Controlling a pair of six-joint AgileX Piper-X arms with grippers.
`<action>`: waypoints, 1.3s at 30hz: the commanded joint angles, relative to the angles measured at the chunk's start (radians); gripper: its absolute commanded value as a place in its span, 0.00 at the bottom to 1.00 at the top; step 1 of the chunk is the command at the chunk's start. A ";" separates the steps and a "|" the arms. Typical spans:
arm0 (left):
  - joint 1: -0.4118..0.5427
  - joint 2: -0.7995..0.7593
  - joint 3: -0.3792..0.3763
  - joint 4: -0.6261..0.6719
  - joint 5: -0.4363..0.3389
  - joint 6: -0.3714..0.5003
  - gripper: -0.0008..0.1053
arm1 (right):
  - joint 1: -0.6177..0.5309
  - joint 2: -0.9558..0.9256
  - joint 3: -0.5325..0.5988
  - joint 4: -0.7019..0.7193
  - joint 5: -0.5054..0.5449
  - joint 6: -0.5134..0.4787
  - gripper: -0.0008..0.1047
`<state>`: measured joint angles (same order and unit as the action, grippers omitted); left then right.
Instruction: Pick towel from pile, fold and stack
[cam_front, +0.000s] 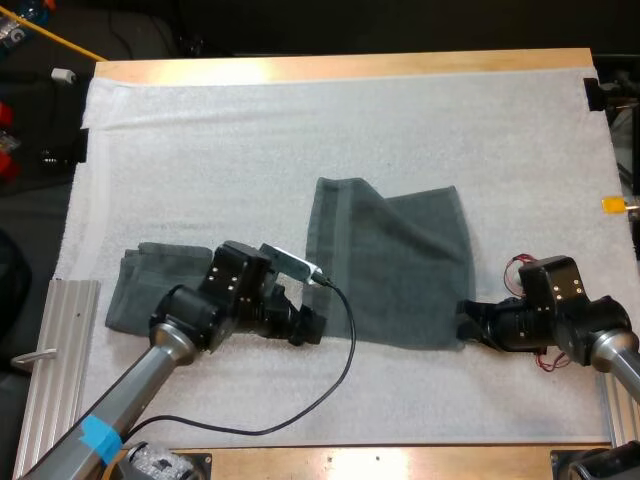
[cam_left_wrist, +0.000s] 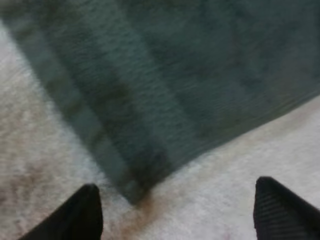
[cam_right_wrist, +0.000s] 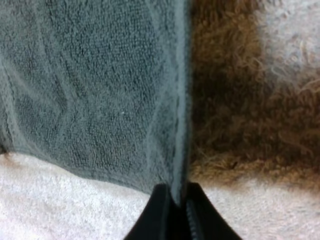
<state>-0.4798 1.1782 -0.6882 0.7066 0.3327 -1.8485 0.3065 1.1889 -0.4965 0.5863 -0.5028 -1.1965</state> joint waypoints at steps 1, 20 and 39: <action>-0.006 0.025 0.000 -0.015 -0.032 -0.010 0.59 | 0.003 -0.006 -0.002 0.020 -0.002 -0.003 0.01; -0.006 0.317 -0.005 -0.112 0.017 -0.008 0.40 | 0.003 -0.006 -0.002 0.030 0.005 -0.003 0.01; -0.006 0.310 -0.008 -0.016 0.023 0.006 0.01 | 0.003 -0.020 -0.002 0.027 -0.049 -0.005 0.01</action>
<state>-0.4791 1.4986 -0.7004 0.6649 0.3470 -1.8455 0.3065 1.1815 -0.4965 0.6104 -0.5341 -1.1965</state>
